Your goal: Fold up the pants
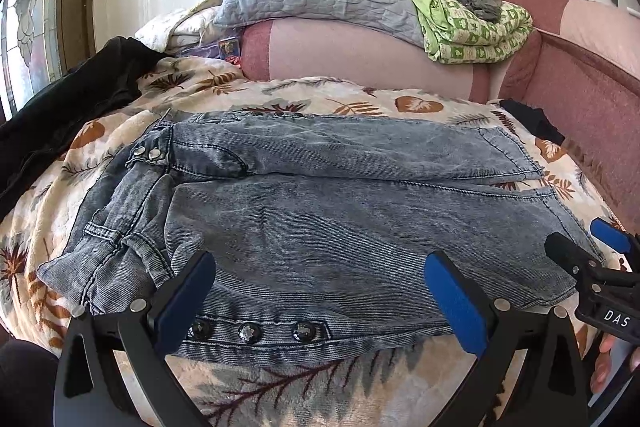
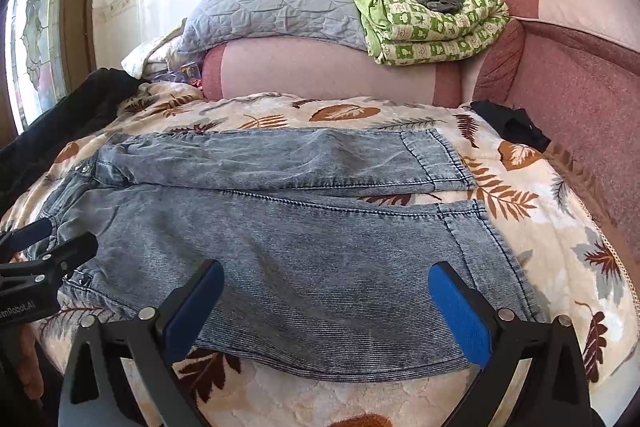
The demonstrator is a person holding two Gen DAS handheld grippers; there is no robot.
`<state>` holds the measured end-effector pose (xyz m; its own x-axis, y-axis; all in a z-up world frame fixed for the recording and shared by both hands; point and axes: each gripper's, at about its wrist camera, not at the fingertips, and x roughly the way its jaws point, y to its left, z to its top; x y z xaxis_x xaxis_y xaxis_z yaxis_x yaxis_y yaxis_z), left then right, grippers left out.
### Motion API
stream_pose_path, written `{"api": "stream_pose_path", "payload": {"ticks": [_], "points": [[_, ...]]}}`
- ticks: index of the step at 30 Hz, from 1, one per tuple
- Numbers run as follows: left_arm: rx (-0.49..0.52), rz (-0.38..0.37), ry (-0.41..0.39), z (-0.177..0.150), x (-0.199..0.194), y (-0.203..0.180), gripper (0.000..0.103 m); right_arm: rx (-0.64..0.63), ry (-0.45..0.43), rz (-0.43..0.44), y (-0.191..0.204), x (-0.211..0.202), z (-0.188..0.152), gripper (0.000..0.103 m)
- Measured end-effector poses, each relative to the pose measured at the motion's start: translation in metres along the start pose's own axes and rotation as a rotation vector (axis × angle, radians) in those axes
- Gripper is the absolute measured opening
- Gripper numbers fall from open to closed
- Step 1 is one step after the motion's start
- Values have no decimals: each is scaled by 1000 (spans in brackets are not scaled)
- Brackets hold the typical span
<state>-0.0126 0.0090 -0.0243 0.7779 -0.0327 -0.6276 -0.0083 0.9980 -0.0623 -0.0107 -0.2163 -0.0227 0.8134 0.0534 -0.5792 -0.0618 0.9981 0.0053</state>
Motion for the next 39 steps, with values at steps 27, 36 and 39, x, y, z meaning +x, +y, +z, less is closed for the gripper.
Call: {"api": "stream_pose_path", "payload": {"ticks": [27, 36, 39], "points": [[-6, 11, 9, -3, 3, 5, 103, 12, 3, 2, -1, 0, -1, 103], [-6, 9, 12, -3, 3, 5, 103, 13, 2, 3, -1, -1, -1, 103], [-5, 8, 12, -3, 3, 5, 103, 13, 3, 3, -1, -1, -1, 103]]}}
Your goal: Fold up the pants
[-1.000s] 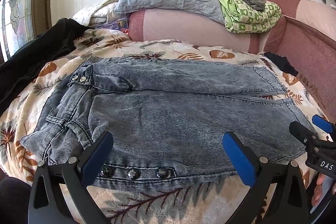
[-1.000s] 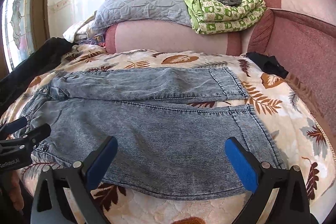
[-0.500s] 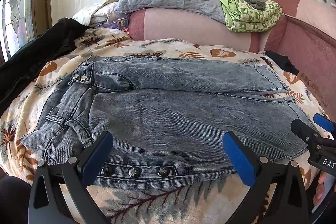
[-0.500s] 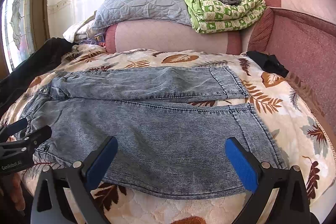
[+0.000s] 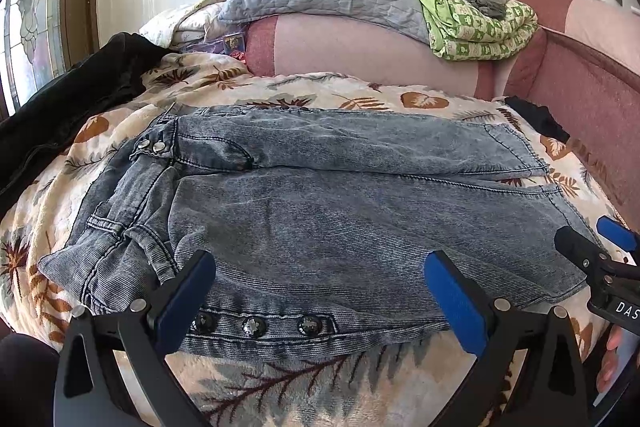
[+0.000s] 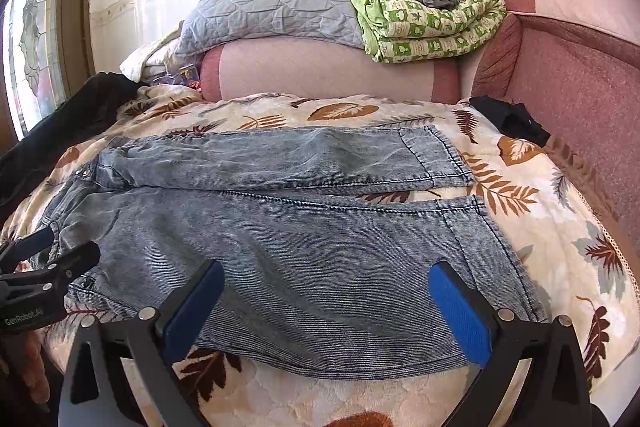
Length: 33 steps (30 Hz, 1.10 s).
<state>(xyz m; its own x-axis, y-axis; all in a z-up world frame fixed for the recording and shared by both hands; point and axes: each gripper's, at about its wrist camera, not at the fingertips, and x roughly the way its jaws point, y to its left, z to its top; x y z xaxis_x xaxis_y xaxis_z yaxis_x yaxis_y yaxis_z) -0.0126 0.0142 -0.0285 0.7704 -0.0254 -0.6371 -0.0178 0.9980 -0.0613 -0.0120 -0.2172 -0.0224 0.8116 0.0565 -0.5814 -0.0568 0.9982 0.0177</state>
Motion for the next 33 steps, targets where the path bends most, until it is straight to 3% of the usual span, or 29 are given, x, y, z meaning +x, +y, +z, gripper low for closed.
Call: {"api": "stream_pose_path", "payload": {"ticks": [14, 18, 21, 24, 26, 28, 33], "points": [[-11, 0, 14, 3, -1, 4, 103, 50, 34, 18, -12, 2, 3, 103], [-174, -24, 76, 17, -12, 46, 103, 387, 186, 196, -80, 3, 11, 103], [-322, -5, 119, 19, -19, 95, 103, 583, 328, 192, -139, 5, 5, 103], [-422, 78, 186, 18, -15, 144, 103, 660, 430, 175, -178, 11, -1, 103], [-487, 125, 222, 14, -8, 170, 103, 697, 453, 174, -194, 15, -6, 103], [-523, 141, 278, 10, 0, 183, 103, 749, 505, 188, -204, 27, -14, 103], [-516, 142, 370, 0, 23, 190, 103, 803, 538, 137, -211, 42, -26, 81]]}}
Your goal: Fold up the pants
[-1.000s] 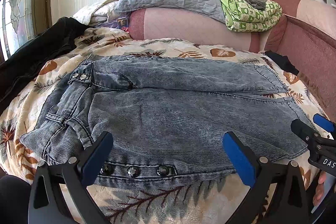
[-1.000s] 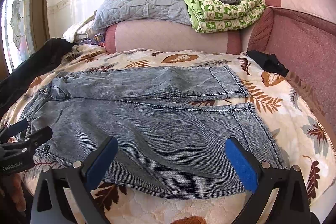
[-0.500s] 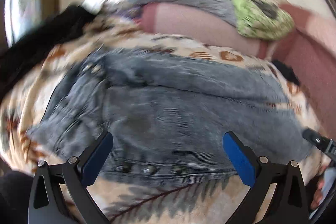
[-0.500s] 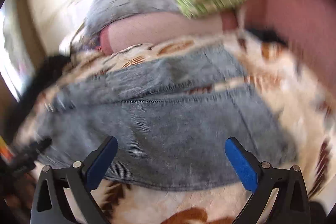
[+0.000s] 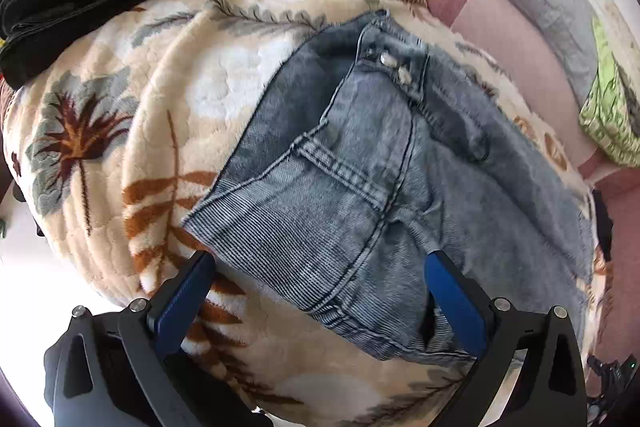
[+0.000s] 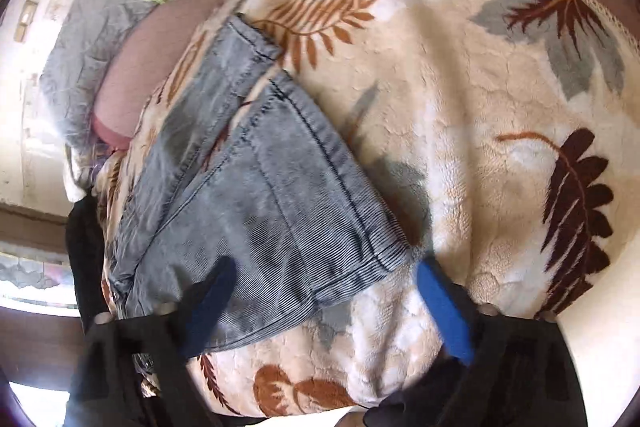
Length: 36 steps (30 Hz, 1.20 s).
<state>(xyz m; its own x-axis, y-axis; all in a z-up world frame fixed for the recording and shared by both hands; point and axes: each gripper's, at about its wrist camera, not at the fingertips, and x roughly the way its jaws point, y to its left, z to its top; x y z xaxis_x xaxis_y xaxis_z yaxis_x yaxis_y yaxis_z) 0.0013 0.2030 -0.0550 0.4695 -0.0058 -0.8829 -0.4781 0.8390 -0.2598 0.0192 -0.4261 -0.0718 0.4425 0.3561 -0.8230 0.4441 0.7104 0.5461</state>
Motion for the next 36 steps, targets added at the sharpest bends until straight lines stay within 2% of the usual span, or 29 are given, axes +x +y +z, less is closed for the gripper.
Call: {"api": "stream_pose_path", "payload": {"ticks": [2, 4, 5, 6, 9, 12, 13, 15, 16, 17, 18, 19, 20, 21, 23, 25, 27, 29, 30, 31, 32, 35, 36], "points": [[45, 45, 12, -2, 8, -5, 103, 8, -8, -12, -1, 0, 1, 75], [82, 79, 10, -4, 13, -11, 103, -14, -31, -47, 1, -5, 2, 57], [102, 97, 16, -4, 15, -14, 103, -30, -48, -59, 1, -8, 3, 34], [109, 105, 23, -4, 17, -16, 103, -63, -59, -76, 3, -12, 4, 25], [138, 140, 50, -2, 25, -20, 103, -221, -112, -191, 27, -21, 0, 25], [169, 159, 61, 0, 31, -24, 103, -495, -248, -398, 68, -33, -23, 25], [175, 161, 66, 1, 32, -26, 103, -576, -260, -469, 76, -30, -31, 25], [187, 160, 76, 2, 34, -28, 103, -612, -212, -520, 68, -13, -31, 25], [193, 161, 82, 3, 35, -29, 103, -586, -178, -522, 58, -3, -27, 27], [198, 163, 89, 4, 36, -29, 103, -544, -99, -529, 47, 9, -20, 33], [206, 167, 97, 5, 36, -28, 103, -509, -49, -503, 41, 11, -13, 36], [216, 176, 104, 8, 35, -28, 103, -512, -92, -481, 45, -2, -9, 42], [225, 184, 105, 11, 33, -26, 103, -515, -111, -469, 47, -10, -7, 65], [237, 198, 99, 13, 29, -27, 103, -501, -135, -425, 48, -24, -3, 74], [258, 202, 67, 17, 16, -33, 103, -452, -180, -356, 46, -47, 8, 74], [295, 173, 12, 19, 0, -44, 103, -438, -205, -290, 52, -56, 24, 75], [345, 135, -43, 16, -13, -60, 103, -450, -187, -224, 60, -51, 46, 75], [448, 98, -91, 13, -18, -85, 103, -465, -169, -174, 69, -38, 63, 75], [489, 97, -91, 10, -13, -92, 103, -476, -161, -187, 74, -25, 78, 75], [525, 104, -84, 7, -6, -102, 103, -476, -162, -205, 79, -19, 79, 75], [561, 131, -64, 5, 8, -111, 103, -469, -151, -224, 83, -6, 89, 75], [575, 175, 22, 1, 45, -114, 103, -488, -77, -269, 91, 38, 108, 73], [556, 158, 29, 1, 52, -110, 103, -503, -57, -285, 93, 49, 101, 61]]}}
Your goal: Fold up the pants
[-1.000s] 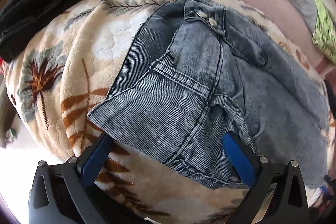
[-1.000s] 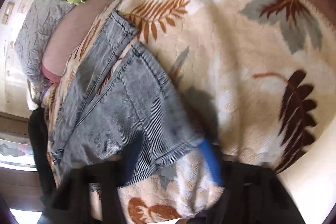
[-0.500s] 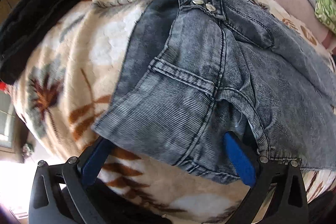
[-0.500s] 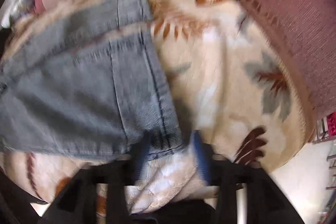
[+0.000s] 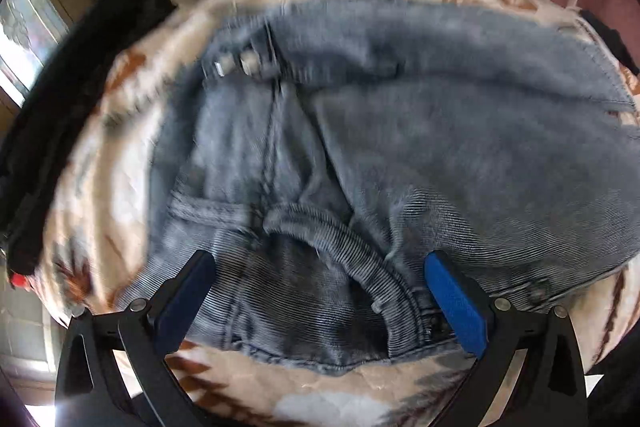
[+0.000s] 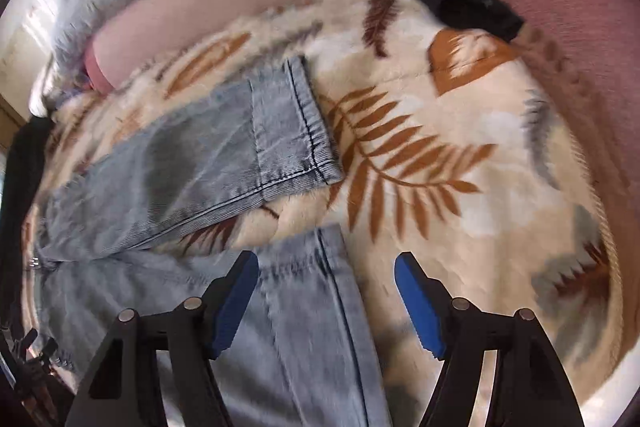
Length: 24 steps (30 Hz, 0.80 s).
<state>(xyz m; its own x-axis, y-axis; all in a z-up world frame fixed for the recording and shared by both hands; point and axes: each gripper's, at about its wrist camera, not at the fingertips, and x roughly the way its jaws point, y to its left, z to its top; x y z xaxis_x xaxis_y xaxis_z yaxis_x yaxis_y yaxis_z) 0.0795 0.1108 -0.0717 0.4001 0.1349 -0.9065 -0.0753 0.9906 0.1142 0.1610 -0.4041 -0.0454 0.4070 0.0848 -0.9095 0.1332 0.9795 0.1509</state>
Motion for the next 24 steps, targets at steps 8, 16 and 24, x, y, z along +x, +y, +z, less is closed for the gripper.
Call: {"api": "stream_pose_path", "payload": {"ticks": [8, 16, 24], "points": [[-6, -45, -38, -3, 5, 5, 103, -176, -12, -201, 38, 18, -4, 18], [-2, -43, -24, -13, -15, 5, 103, -143, -124, -255, 50, -6, -23, 41], [-47, -152, -76, 11, -47, 20, 103, -141, 64, -95, 33, 11, -44, 81]]}}
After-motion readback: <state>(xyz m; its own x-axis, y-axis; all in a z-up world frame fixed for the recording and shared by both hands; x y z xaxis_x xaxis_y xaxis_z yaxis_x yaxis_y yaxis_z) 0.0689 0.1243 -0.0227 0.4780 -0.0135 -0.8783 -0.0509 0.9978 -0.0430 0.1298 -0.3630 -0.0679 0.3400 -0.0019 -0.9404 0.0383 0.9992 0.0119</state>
